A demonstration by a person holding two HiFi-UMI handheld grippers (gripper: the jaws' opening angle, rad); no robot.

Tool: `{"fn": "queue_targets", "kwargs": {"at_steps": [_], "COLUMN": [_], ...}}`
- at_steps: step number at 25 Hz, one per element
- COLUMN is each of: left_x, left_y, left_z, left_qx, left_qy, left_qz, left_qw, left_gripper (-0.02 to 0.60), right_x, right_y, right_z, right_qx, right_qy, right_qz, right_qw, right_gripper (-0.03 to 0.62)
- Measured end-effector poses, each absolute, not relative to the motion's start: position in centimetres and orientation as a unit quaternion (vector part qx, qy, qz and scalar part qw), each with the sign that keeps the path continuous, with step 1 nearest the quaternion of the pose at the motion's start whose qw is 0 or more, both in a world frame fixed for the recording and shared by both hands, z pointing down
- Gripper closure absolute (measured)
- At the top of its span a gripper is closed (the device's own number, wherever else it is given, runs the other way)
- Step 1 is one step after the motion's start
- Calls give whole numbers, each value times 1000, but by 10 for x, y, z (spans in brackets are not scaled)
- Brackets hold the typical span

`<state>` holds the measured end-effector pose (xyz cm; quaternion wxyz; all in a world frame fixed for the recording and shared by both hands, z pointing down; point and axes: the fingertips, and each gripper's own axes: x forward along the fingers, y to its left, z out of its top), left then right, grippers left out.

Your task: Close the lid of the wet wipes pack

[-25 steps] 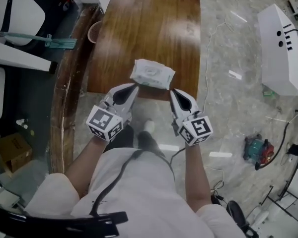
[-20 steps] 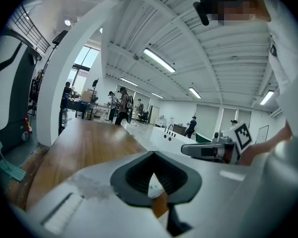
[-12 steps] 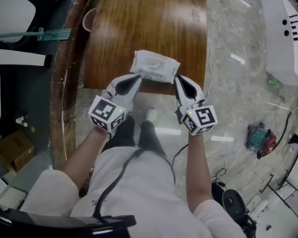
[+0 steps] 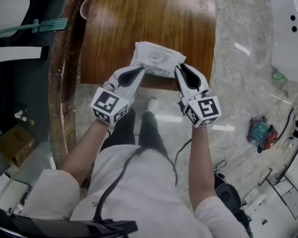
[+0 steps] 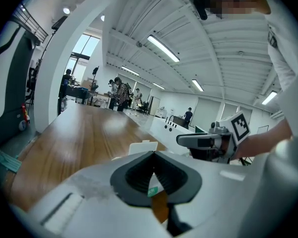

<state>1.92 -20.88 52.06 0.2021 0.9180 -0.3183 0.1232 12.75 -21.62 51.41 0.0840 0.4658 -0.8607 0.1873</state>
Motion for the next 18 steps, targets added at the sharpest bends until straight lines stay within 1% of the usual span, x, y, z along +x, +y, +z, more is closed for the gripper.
{"fn": "queue_targets", "kwargs": {"at_steps": [10,18], "left_x": [24,26], "left_y": [-226,-232], "left_z": [557,563], "left_qx": [911,909], "left_qy": [-322,-329], "left_qz": [132,127], "left_qw": [218,223], "left_gripper": [578,577], "right_x": [116,103], "right_y": [-244,-266], "right_z": [539,550], "right_qx": [453,433], "right_qy": [-868,-879], "right_qz": [182,171], "right_qw": [93,104], "right_gripper": [458,428]}}
